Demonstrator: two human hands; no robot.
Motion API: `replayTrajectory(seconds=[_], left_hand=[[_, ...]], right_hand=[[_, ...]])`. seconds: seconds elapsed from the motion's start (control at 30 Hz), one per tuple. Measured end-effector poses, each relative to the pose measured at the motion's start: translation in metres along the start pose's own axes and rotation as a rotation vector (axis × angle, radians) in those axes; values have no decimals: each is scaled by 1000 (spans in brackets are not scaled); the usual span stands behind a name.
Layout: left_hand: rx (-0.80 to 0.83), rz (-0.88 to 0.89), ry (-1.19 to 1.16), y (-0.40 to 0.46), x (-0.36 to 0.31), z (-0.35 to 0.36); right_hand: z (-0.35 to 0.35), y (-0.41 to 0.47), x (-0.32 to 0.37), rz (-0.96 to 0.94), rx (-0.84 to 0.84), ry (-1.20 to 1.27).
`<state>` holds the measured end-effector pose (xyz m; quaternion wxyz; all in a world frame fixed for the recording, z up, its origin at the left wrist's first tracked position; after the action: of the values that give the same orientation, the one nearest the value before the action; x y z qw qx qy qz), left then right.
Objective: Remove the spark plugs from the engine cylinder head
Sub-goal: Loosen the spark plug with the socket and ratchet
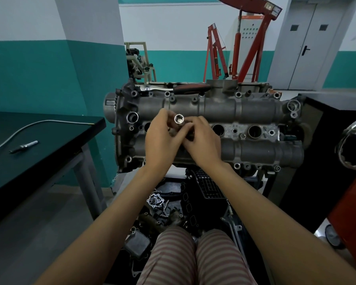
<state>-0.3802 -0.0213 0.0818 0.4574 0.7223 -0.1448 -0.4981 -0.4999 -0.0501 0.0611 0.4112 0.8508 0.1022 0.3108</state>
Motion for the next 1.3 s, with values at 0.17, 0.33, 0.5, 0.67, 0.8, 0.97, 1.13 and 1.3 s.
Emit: replayTrajectory(seconds=[0.17, 0.33, 0.5, 0.67, 0.8, 0.97, 1.13, 1.3], left_hand=[[53, 145, -1, -11, -8, 4], [-58, 58, 78, 1, 1, -5], [77, 157, 80, -8, -7, 6], [22, 128, 55, -10, 0, 2], [-18, 48, 43, -3, 4, 4], [67, 167, 55, -8, -6, 3], [-48, 87, 78, 2, -3, 1], [59, 149, 109, -9, -5, 6]], right_hand=[[-6, -1, 7, -38, -40, 51], [-2, -2, 10, -75, -3, 27], [-5, 1, 0, 17, -60, 72], [-6, -4, 11, -91, -43, 46], [-4, 0, 1, 23, -24, 66], [-6, -3, 6, -29, -52, 31], [-5, -4, 12, -79, -13, 9], [-3, 2, -2, 48, -25, 67]])
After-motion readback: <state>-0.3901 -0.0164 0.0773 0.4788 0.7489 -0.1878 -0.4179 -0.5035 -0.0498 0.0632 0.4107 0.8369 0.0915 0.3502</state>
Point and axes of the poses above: each hand's wrist, its own y-axis towards the middle knuckle, its own z-axis out of the palm, x = y × z, the point moved 10 cm from there along y, towards the middle knuckle, and after that the axes turned 9 degrees about -x, right-handed, at the moved point
